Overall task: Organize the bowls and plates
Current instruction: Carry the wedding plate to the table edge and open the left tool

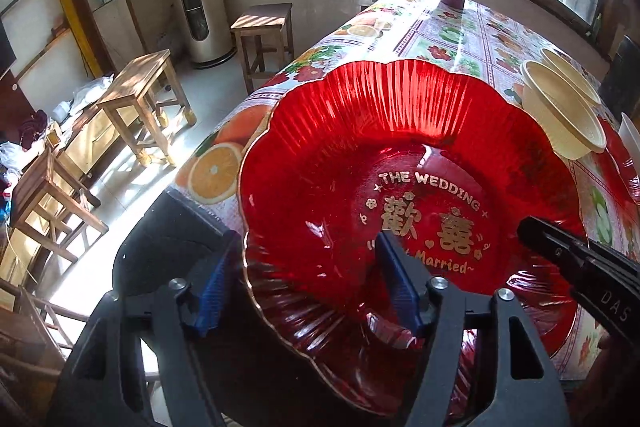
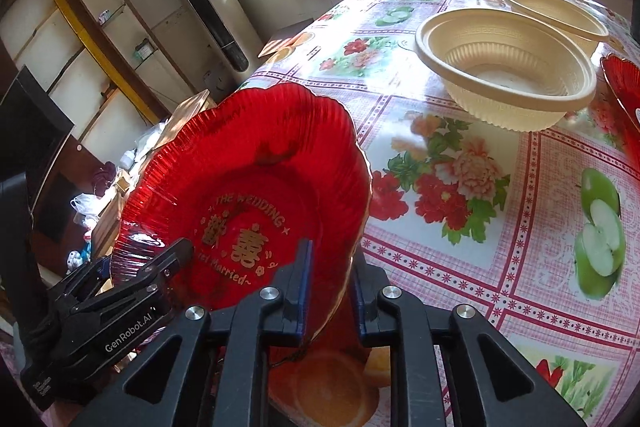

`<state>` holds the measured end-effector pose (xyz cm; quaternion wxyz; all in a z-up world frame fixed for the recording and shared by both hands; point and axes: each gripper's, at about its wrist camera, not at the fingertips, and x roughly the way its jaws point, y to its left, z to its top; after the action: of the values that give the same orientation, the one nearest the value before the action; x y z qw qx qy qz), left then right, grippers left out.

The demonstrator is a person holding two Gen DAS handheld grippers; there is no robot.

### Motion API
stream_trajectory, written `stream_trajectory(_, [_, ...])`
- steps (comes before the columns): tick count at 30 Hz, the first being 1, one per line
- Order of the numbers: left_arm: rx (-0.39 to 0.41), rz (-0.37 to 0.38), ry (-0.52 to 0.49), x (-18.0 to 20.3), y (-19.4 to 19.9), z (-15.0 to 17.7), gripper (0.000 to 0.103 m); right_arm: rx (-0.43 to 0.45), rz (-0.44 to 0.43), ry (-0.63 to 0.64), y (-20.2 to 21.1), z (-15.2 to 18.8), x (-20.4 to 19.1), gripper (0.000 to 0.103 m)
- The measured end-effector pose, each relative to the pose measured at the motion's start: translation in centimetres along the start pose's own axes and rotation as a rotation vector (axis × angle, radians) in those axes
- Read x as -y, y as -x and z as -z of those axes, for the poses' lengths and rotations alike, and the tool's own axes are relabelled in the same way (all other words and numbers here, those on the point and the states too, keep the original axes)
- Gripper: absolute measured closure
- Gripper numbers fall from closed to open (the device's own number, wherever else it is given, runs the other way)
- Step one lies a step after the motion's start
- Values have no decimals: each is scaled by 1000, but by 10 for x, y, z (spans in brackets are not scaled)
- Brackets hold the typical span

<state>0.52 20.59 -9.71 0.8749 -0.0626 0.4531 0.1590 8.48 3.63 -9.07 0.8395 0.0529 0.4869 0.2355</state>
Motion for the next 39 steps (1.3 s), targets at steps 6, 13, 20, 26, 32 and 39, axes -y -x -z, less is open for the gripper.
stream_trajectory(6, [195,-84,-77,-13,53,31,25,119,-24,-57,52,8,40,52])
stream_trajectory(13, [499,35,-232,16,143,36,16,355,66,-119,144,30,114,40])
stream_trajectory(20, [250,493,-302,111,129,-17,13,394,5,-369,178,38,213,34])
stream_trajectory(26, [10,582,-271,204,79,-43,13,364,-22,-502,171,33,270,34])
stream_trajectory(32, [-105,516,-291,261,45,-42,13,353,-84,-642,156,29,316,36])
stream_trajectory(39, [-173,545,-266,298,22,-54,13,367,-151,-800,142,32,352,37])
